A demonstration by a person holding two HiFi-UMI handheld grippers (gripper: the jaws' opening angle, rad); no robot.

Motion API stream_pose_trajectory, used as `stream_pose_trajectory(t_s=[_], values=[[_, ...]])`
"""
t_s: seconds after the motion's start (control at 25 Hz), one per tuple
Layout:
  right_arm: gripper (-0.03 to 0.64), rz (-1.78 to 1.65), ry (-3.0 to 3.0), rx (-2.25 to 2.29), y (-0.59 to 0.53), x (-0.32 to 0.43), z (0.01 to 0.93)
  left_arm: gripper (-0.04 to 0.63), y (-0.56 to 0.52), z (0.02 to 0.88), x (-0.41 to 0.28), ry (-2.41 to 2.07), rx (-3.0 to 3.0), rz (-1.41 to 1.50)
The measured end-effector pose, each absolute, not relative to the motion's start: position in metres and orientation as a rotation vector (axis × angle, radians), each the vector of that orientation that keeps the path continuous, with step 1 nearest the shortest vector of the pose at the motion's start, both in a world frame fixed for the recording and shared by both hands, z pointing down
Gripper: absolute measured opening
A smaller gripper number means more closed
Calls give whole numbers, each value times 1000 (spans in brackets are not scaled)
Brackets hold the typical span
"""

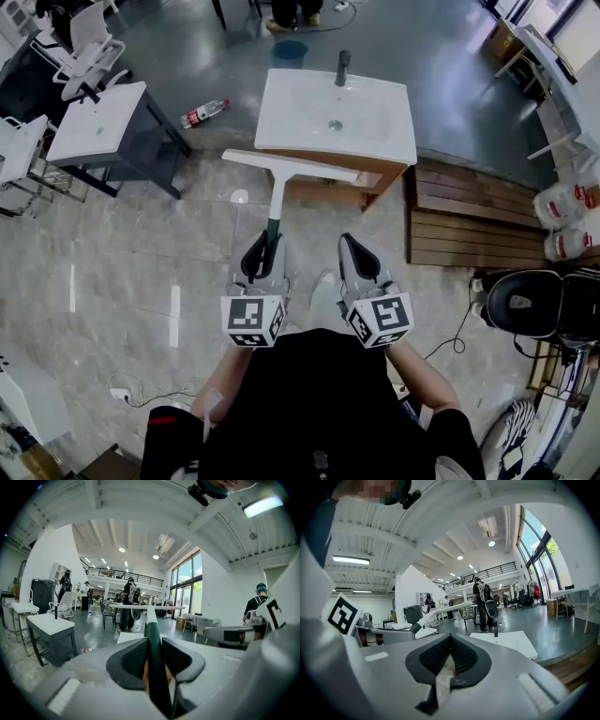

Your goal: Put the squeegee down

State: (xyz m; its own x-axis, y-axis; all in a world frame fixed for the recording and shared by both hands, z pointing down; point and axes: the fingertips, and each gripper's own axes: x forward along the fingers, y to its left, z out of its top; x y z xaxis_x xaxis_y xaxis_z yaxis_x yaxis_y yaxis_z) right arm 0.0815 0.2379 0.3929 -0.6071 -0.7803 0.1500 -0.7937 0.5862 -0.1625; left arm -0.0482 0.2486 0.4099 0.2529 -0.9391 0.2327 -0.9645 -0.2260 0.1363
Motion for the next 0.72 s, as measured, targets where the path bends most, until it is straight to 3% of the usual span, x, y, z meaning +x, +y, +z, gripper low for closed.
stream_pose_trajectory(t_s=[0.72], values=[[2,300,-2837,1226,138,103,385,106,159,403,-16,-1861,2232,141]])
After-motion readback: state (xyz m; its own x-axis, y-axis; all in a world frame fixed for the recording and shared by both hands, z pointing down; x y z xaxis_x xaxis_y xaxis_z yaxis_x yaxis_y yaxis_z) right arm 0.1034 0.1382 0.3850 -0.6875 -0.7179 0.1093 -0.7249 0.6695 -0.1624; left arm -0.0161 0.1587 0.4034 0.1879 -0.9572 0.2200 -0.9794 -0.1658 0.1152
